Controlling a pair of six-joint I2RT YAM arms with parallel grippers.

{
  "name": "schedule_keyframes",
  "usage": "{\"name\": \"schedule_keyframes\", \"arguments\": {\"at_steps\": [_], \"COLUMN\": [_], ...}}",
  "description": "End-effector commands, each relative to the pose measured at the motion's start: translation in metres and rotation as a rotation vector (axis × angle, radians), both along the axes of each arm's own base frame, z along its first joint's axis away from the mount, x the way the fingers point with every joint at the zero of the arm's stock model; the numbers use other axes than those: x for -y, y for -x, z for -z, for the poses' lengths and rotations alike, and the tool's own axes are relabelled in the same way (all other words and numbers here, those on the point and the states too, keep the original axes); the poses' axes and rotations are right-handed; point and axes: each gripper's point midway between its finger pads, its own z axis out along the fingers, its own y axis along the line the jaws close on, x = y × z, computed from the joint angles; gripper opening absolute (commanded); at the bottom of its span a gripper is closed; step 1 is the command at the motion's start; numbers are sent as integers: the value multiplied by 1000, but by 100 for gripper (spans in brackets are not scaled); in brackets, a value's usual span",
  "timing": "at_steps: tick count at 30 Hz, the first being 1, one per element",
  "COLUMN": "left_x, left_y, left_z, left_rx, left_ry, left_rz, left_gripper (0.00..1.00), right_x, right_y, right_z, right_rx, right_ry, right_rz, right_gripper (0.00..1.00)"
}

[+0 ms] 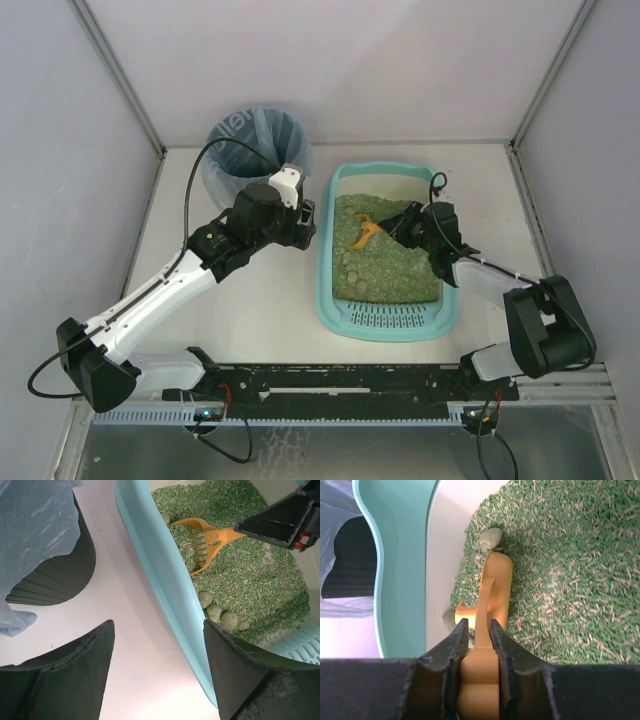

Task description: Clean the litter box

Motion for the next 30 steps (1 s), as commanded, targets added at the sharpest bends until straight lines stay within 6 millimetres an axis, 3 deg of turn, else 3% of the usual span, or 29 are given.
{"name": "schedule_keyframes", "arguments": {"at_steps": [1, 13, 25, 30], "left_x": [2, -1, -18, -23], "left_y": [-5, -5, -5, -5], "left_z": [-48, -51, -66, -69], "left_rx": [100, 111, 197, 217], "left_ry": [60, 61, 118, 124], "left_rz": [2, -7, -87, -108], "left_gripper": [76, 76, 76, 76], "right_x": [-7, 36, 89, 110], "right_y": [15, 35, 70, 83], "right_z": [-42, -64, -115, -122], "right_rx": [82, 172, 340, 356], "right_ry": [-97, -146, -305, -397], "right_rz": [-28, 97, 14, 77], "right_gripper": [0, 0, 0, 0]}}
